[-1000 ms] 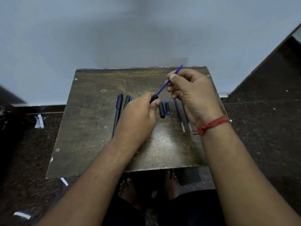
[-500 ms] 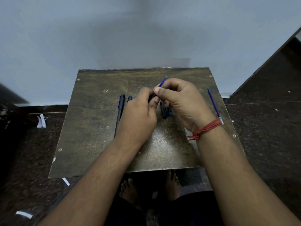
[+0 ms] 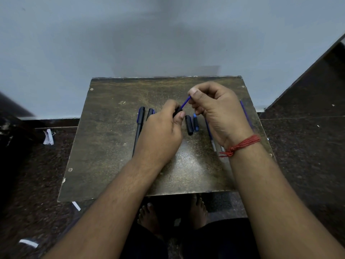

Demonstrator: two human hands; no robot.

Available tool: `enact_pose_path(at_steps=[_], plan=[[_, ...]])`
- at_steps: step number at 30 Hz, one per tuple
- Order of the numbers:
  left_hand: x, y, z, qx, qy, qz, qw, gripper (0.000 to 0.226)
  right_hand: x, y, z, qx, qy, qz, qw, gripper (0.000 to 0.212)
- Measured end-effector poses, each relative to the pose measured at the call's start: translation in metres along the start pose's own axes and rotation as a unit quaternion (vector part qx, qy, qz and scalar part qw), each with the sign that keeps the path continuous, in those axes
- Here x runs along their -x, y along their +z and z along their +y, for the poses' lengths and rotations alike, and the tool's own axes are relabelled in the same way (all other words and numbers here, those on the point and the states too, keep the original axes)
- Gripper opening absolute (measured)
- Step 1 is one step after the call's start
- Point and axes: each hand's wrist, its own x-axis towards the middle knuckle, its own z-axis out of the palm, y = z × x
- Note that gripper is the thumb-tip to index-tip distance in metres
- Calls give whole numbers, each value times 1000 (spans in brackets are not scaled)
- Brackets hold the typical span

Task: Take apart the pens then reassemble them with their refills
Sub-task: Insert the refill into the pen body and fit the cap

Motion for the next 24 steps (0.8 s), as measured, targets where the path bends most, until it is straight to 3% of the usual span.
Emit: enact_pose_path(at_steps=[6, 8, 10, 14, 17, 24], plan=[[-1, -1, -1, 19, 3, 10, 1000, 14, -1, -4, 0, 36, 3, 21, 999, 14], [-2, -1, -2, 23, -6, 16, 1000, 14, -4, -11, -1, 133, -14, 68, 989, 16], [-2, -2, -4, 22, -10, 23, 999, 14, -5, -16, -2, 308, -47, 84, 946, 10], [-3, -1, -6, 24, -15, 33, 999, 14, 2, -5, 3, 562, -58, 8, 825, 9], [-3, -1, -6, 31, -20, 33, 999, 14, 9, 5, 7, 593, -55, -4, 803, 12], [-3, -2, -5, 27, -18, 35, 999, 13, 13, 11, 5, 607, -20, -6, 795, 19]])
